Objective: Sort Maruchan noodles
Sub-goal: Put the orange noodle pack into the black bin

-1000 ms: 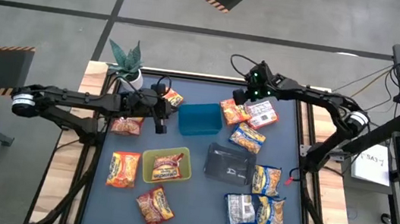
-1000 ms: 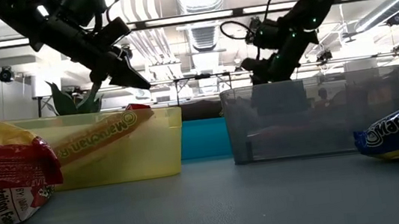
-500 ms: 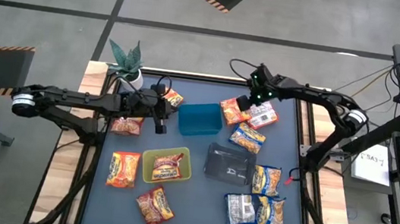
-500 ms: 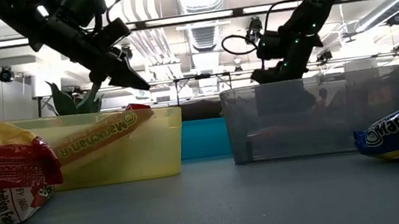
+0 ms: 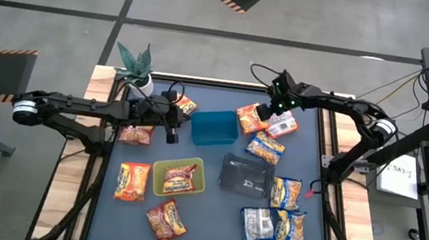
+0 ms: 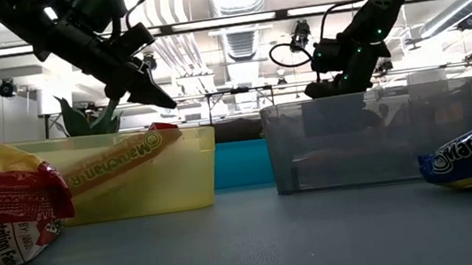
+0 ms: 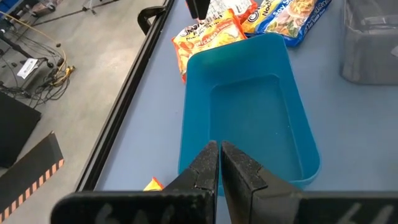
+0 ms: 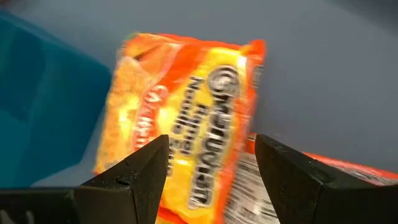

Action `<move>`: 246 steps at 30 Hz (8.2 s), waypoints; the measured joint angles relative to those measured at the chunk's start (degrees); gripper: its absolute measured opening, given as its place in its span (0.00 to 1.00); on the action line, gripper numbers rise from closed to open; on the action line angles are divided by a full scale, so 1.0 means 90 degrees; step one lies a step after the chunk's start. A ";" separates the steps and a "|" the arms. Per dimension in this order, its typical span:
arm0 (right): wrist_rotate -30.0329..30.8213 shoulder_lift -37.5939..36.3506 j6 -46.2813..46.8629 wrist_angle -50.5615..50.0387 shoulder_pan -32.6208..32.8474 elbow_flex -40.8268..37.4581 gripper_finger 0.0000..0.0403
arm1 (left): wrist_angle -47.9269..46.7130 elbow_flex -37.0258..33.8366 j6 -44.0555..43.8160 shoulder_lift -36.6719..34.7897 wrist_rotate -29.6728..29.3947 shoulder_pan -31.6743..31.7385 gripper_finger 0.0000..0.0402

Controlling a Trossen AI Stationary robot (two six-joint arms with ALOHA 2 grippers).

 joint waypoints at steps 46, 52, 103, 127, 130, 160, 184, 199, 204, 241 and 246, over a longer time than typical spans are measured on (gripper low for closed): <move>0.0236 0.0483 0.0860 0.4316 0.0407 -0.1809 0.36 | 0.0175 -0.0002 -0.0168 0.0002 0.0003 -0.0002 0.00; 0.0160 0.0239 0.0854 0.4242 0.0405 -0.1831 0.14 | 0.0178 -0.0002 -0.0193 0.0002 0.0003 -0.0001 0.00; 0.2846 -0.3001 0.3007 -0.0115 0.3801 0.0726 0.02 | 0.0819 0.0160 0.0990 0.0005 -0.0359 0.0061 0.00; 0.1839 0.0621 0.5058 -0.7392 0.5565 0.5292 0.02 | 0.0801 0.0148 0.1024 0.0005 -0.0340 0.0058 0.00; 0.2244 0.0850 0.4342 -0.7413 0.5717 0.5311 0.02 | 0.0788 0.0148 0.1018 0.0005 -0.0340 0.0058 0.00; 0.5071 0.1163 0.2926 -0.7143 0.6412 0.5271 0.02 | 0.1132 0.0121 0.0639 0.0005 0.0992 0.0053 0.00; 0.3352 0.1214 0.6576 -0.7386 0.7367 0.4936 0.02 | 0.2431 0.0121 0.0360 0.0005 0.1107 0.0058 0.00; 0.3155 0.1256 0.7227 -0.7421 0.6783 0.4923 0.02 | 0.2574 0.0121 0.0380 0.0002 0.0838 0.0058 0.00; 0.3232 0.1256 0.6598 -0.7424 0.6603 0.4923 0.02 | 0.2613 0.0121 0.0357 0.0002 0.0838 0.0058 0.00; 0.2394 0.1018 0.7288 -0.7429 0.6465 0.4157 0.02 | 0.3996 0.0410 -0.1047 0.1527 0.3161 0.0058 0.00; 0.2377 0.1018 0.7575 -0.7424 0.6389 0.3973 0.02 | 0.3937 0.0551 -0.1039 0.1681 0.3160 0.0058 0.00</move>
